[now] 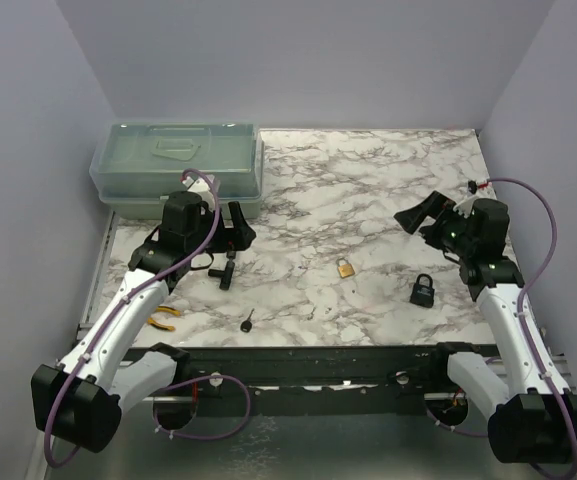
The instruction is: Unlock with the key
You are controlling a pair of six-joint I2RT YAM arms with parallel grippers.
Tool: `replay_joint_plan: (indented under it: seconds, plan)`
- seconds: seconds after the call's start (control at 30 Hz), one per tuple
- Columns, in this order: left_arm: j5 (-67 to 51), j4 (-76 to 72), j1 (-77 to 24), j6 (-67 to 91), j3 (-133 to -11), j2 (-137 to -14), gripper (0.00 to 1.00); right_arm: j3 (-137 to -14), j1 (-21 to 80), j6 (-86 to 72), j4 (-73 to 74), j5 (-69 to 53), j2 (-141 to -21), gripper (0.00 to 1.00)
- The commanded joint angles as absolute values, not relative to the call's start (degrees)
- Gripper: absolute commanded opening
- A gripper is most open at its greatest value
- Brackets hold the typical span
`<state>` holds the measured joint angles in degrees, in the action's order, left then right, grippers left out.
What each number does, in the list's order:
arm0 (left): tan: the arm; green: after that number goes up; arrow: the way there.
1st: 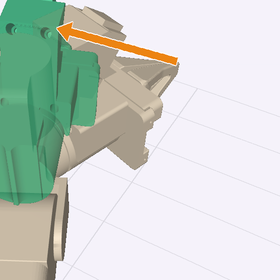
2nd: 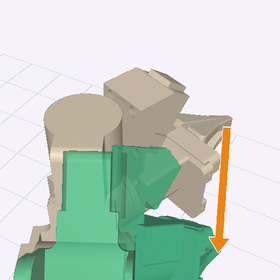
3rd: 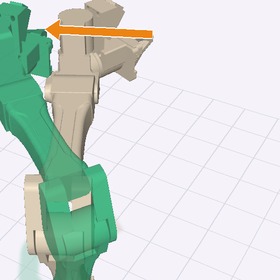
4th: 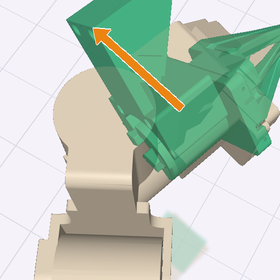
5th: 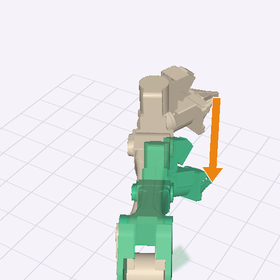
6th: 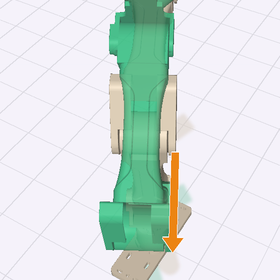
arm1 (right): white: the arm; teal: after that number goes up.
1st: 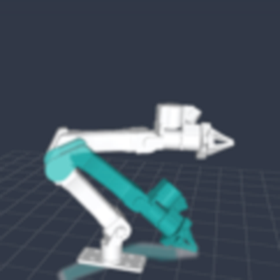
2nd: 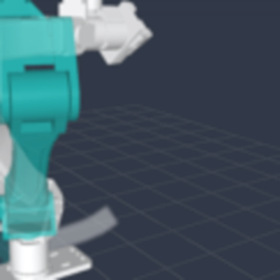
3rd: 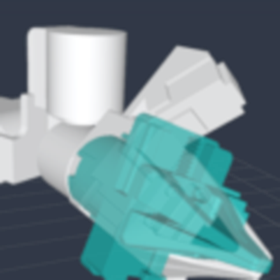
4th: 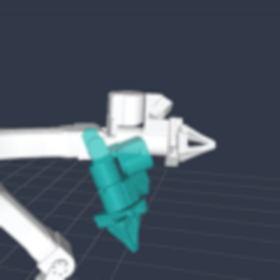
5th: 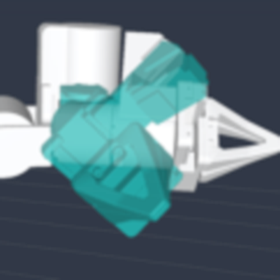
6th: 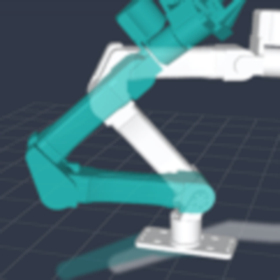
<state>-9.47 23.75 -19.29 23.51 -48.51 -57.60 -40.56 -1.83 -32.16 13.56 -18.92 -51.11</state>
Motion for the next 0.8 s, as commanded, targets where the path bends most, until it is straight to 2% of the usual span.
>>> replay_joint_plan:
  seconds: [0.0, 0.53, 0.77]
  plan:
    - [-10.82, 24.54, -19.77, 23.21, -49.75, -57.91, 0.92, -41.65, -1.82, -33.21, 19.01, -16.99, -52.68, 1.00]
    - [-4.84, 25.63, -20.00, 23.31, -50.46, -57.92, 0.88, -45.61, -0.07, -37.29, 32.23, -13.76, -56.35, 0.98]
    - [0.99, 27.00, -20.00, 23.31, -51.22, -57.74, 0.88, -49.43, 12.51, -42.19, 37.92, -4.78, -61.16, 0.95]
